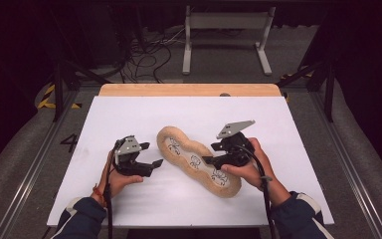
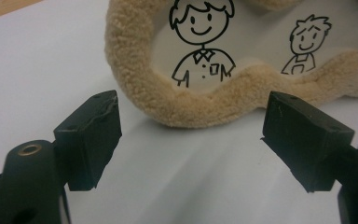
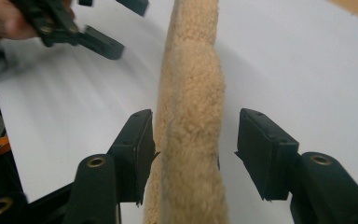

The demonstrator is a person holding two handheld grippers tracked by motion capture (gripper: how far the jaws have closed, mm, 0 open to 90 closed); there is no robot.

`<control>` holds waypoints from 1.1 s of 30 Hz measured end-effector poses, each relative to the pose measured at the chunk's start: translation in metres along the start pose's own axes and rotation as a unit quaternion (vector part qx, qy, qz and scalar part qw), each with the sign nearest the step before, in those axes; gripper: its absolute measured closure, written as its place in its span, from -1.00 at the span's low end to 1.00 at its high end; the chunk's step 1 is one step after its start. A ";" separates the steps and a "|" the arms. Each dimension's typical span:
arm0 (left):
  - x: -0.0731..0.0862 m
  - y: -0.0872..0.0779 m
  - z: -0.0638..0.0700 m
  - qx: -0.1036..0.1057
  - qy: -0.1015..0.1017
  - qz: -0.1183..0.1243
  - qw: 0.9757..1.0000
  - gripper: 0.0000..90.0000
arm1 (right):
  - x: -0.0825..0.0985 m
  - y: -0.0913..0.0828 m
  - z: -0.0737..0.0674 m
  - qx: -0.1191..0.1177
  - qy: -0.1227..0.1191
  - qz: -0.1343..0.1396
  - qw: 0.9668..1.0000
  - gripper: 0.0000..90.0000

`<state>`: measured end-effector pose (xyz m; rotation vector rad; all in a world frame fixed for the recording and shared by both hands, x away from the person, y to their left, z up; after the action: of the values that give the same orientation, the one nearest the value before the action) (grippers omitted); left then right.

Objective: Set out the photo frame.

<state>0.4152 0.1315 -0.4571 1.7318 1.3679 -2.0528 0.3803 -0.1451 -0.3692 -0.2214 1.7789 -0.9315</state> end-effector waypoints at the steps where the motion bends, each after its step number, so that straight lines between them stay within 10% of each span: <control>1: 0.000 0.000 0.000 0.000 0.000 0.000 1.000 -0.54 | 0.000 0.000 0.000 0.000 0.000 0.000 1.000 0.00; 16: -0.016 0.027 -0.014 0.006 -0.024 0.004 1.000 -0.25 | 0.060 -0.023 -0.024 0.073 -0.012 0.070 0.995 -0.15; 26: -0.015 0.041 -0.019 -0.006 -0.020 0.006 1.000 -0.16 | 0.101 -0.013 -0.026 0.088 0.029 0.062 0.994 -0.03; 33: -0.011 0.040 -0.024 -0.019 -0.016 -0.003 1.000 0.26 | 0.109 -0.010 -0.022 0.070 0.038 0.069 0.994 0.24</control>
<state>0.4600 0.1197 -0.4679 1.6745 1.3957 -2.0341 0.3129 -0.2018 -0.4378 0.0270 1.7663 -0.9701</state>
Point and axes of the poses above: each handheld gripper's, and its own axes: y roughly forward along the jaws, x roughly out of its underside, z roughly to its right, the point moved 4 cm from there along y, roughly forward along the jaws, and after that the axes turned 9 degrees about -x, right-handed, at the moved point
